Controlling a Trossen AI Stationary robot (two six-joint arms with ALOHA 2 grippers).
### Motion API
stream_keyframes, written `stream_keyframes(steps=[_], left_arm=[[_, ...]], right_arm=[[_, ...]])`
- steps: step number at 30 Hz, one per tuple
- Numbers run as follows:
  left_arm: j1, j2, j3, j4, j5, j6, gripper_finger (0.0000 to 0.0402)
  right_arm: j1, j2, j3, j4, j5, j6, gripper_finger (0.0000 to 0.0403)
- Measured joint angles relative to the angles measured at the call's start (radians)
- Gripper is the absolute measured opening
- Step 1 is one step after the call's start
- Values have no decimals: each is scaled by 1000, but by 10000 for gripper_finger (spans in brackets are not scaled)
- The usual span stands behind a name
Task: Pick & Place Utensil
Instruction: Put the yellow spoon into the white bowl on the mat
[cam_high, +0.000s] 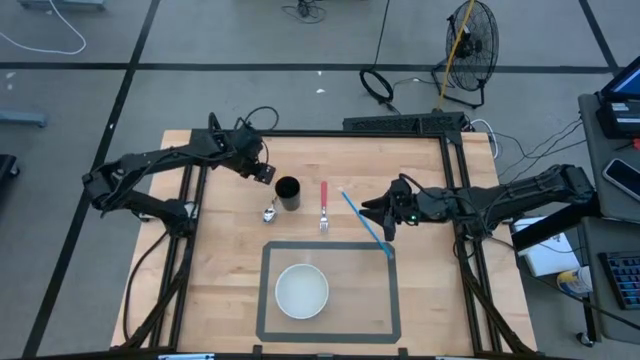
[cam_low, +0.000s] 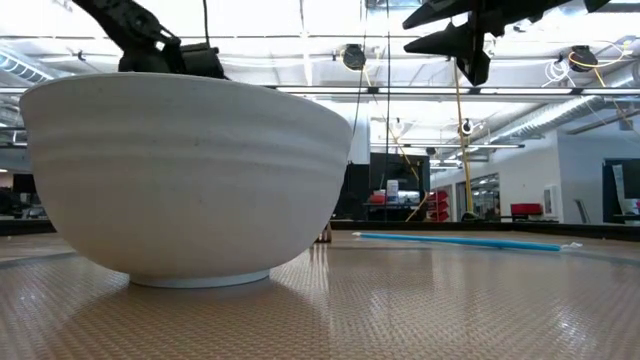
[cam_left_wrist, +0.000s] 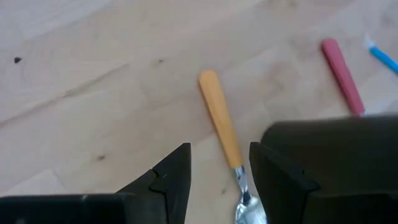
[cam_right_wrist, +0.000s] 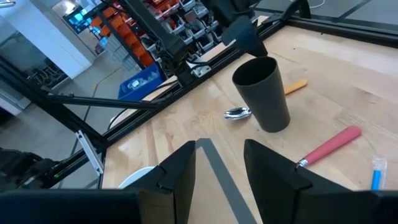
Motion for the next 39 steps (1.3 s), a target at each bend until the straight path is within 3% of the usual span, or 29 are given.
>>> stream_keyframes(steps=[8, 19, 39], left_arm=[[17, 86, -26, 122, 69, -12, 168], [-27, 232, -26, 143, 104, -17, 168], [-110, 288, -26, 233, -15, -46, 168]], right_arm=[[-16, 0, 0, 0, 0, -8, 132], [-34, 0, 0, 0, -1, -15, 132], [-61, 0, 0, -42, -3, -15, 132]])
